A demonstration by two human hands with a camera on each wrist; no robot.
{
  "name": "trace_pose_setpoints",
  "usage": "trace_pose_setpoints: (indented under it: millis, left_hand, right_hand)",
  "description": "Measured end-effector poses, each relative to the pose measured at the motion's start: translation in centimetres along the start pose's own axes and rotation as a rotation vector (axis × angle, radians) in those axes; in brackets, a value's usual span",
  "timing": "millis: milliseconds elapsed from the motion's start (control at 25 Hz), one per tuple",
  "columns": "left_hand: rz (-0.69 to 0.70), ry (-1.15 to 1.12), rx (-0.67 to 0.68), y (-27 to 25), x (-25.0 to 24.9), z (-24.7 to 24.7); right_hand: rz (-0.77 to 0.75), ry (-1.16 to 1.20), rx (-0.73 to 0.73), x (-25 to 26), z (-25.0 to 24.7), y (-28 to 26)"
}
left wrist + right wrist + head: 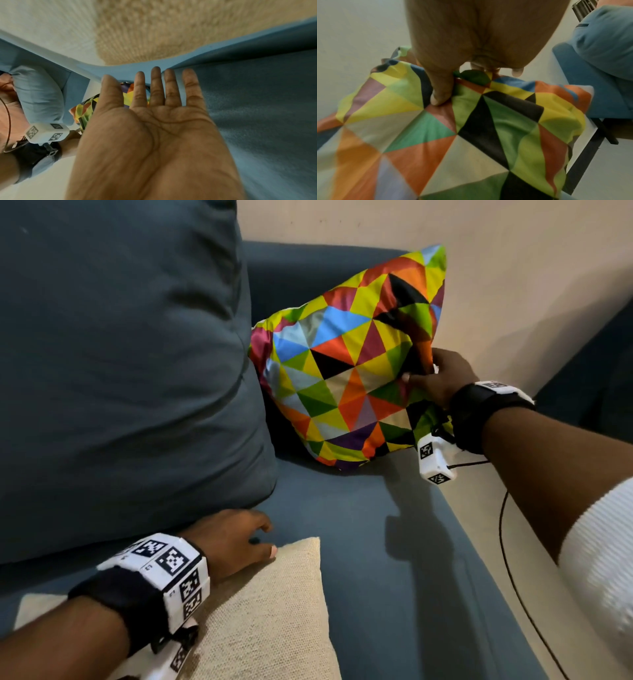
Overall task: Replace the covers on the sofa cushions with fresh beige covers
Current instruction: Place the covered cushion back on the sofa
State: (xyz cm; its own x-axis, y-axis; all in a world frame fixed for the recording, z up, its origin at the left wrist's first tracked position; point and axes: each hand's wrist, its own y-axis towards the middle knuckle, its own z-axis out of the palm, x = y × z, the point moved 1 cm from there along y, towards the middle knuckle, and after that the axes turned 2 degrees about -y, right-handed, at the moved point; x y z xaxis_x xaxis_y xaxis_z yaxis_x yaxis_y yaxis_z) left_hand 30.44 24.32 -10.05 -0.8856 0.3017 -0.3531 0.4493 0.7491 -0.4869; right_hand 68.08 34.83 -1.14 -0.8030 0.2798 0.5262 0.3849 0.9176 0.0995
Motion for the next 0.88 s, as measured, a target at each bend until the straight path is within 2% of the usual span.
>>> trace_pose_setpoints:
  millis: [200,360,440,560,680,760,880]
  left_hand:
    - [0.082,0.044,0.001,-3.2,1.2,0.9]
    - [0.128,0.11,-0.04,-8.1,3.1,2.4]
    - [0.126,0.101,-0.126,-11.1,4.1,2.3]
    - [0.117,0.0,-0.293,-19.1,5.7,2.2]
    - [0.061,-0.226,-0.414,-27.6,7.6,3.3]
    - [0.033,-0.423,-0.443,-32.1,8.3,5.0]
    - [0.017,-0.757,-0.493,-39.0,10.7,8.0]
  right_hand:
    - [0.018,0.027,-0.242,-0.6,-1.3,-8.1]
    - [0.017,0.29,-0.429,0.6,-3.7,-15.1]
    - [-0.002,0.372,-0.49,1.6,-5.2,-18.8]
    - [-0.039,0.452,-0.538,4.2,-7.2,-26.6]
    - [-0.038,0.678,-0.458,7.7,-7.8,-34.9]
    - [-0.026,0.883,-0.388,9.5,-6.6,-38.8]
    - [0.025,1.152,-0.173,15.7,-2.9,-45.2]
